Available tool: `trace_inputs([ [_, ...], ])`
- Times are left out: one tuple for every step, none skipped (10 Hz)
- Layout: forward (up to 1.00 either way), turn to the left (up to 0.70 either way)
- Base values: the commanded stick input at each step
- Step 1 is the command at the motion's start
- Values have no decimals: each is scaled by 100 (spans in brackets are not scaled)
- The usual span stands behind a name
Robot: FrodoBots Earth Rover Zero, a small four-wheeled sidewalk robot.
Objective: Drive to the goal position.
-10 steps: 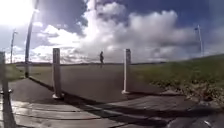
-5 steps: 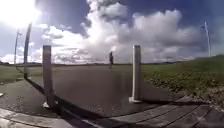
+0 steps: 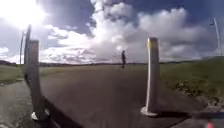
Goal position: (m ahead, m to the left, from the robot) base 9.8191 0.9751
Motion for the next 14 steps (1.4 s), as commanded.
trace_inputs([
  [85, 0],
  [85, 1],
  [85, 18],
  [85, 34],
  [85, 26],
  [85, 19],
  [85, 0],
  [85, 0],
  [85, 0],
  [85, 0],
  [85, 0],
  [85, 0],
  [85, 0],
  [85, 0],
])
